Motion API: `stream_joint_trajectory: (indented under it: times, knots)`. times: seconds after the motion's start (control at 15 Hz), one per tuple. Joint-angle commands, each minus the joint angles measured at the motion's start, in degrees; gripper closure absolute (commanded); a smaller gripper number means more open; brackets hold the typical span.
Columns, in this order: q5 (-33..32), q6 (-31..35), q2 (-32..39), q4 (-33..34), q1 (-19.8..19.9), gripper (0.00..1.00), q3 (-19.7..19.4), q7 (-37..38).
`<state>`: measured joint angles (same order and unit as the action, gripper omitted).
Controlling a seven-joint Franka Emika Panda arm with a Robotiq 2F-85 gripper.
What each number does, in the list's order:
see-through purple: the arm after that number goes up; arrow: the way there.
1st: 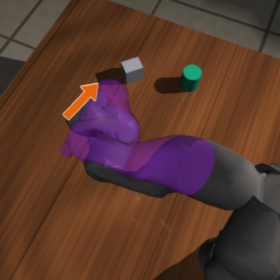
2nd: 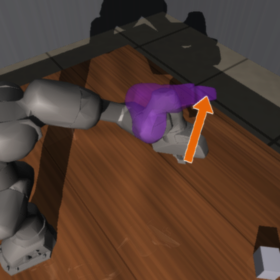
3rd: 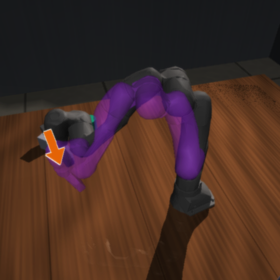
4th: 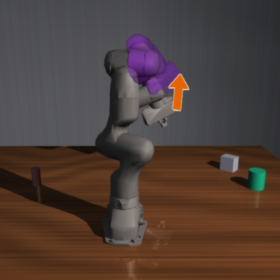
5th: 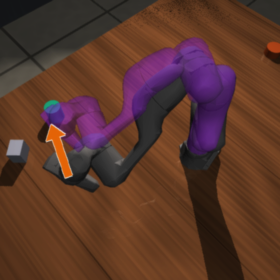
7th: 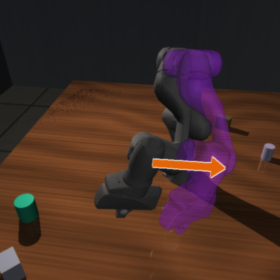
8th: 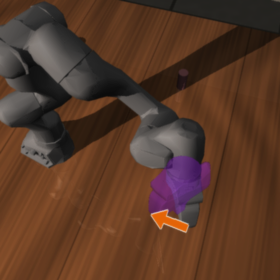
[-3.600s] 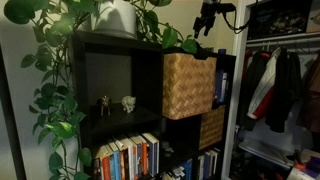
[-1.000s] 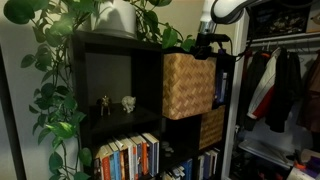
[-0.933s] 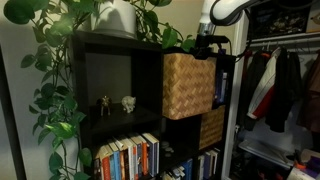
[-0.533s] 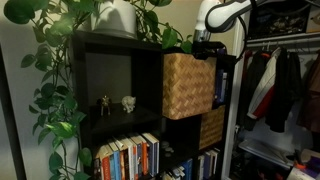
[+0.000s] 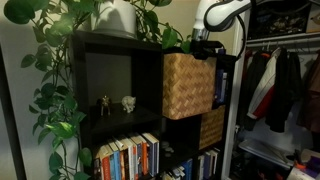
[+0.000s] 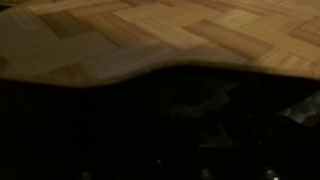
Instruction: Partially pull out the basket from the shelf, remove socks from it and put them on top of the shelf, and then push the basket back into the shelf
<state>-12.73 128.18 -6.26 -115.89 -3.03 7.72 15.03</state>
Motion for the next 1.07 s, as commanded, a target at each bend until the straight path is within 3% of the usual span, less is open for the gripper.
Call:
stream_joint_trajectory:
  times: [0.0, 0.13, 0.4, 1.0]
  knots:
    - [3.25, -1.93, -2.95, 0.11, -1.10, 0.80, -0.40, -2.60]
    - [5.32, -2.46, -4.39, 0.27, -1.45, 0.92, -0.47, -4.34]
    - [9.22, -3.14, -6.87, 1.02, -2.06, 0.97, -0.67, -7.73]
    - [11.55, -9.92, -9.85, 5.04, -2.29, 0.93, -0.86, -14.29]
